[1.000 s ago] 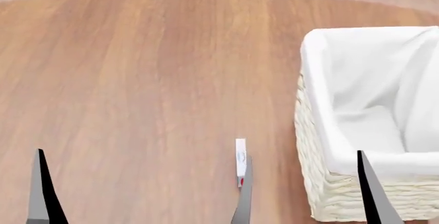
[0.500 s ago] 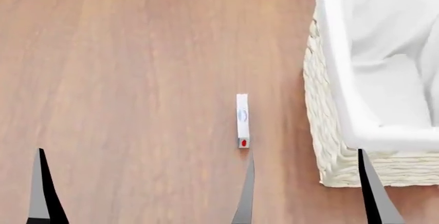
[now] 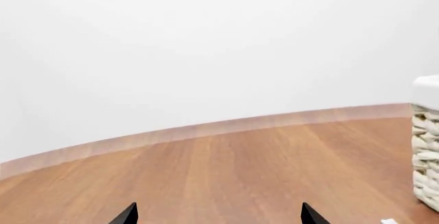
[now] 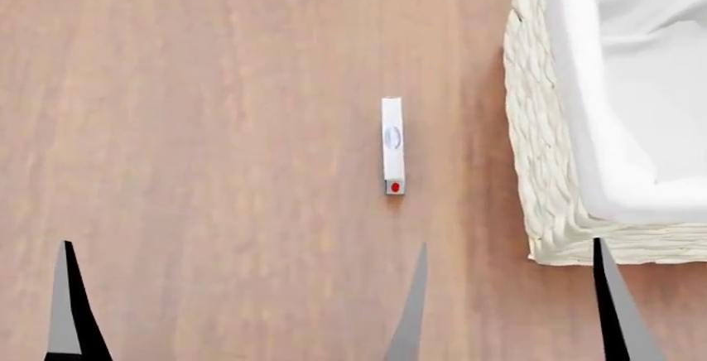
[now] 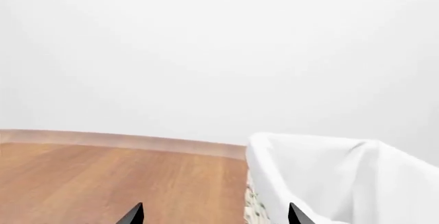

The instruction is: Pick up the alphabet soup and the cream cheese box, and put them in the basket.

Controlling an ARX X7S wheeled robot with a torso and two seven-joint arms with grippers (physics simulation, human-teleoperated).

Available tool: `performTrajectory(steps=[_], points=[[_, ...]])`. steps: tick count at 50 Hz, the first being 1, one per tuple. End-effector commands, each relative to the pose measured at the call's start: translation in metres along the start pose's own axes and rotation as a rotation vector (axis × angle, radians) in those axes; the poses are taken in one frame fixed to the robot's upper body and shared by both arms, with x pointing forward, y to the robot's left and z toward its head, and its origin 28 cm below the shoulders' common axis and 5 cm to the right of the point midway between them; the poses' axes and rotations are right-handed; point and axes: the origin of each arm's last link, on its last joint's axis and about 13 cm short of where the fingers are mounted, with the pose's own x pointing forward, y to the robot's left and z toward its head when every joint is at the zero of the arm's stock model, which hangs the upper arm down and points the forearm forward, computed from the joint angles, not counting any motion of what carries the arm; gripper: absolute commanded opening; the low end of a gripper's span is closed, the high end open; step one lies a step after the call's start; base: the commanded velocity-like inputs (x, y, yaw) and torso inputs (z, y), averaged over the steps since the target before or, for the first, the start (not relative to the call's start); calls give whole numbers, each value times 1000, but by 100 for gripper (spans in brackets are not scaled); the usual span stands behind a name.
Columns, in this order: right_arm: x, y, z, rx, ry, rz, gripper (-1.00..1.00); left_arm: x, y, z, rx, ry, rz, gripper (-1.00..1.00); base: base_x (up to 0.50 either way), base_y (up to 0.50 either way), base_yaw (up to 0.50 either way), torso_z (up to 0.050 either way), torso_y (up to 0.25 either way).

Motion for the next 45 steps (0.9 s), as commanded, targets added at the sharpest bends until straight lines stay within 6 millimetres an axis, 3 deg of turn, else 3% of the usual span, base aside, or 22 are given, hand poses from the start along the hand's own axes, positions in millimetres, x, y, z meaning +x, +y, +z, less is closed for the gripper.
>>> performTrajectory(steps=[1, 22, 45], points=[[0, 0, -1, 0, 10, -14, 100, -1, 0, 0, -11, -5, -1, 100, 0, 0, 0, 0, 0], [1, 0, -3, 15, 22, -9, 100, 0, 0, -2, -17, 1, 3, 100, 0, 0, -59, 0, 0], [0, 1, -1, 25, 17, -4, 100, 0, 0, -1, -12, 3, 6, 100, 0, 0, -191, 0, 0]])
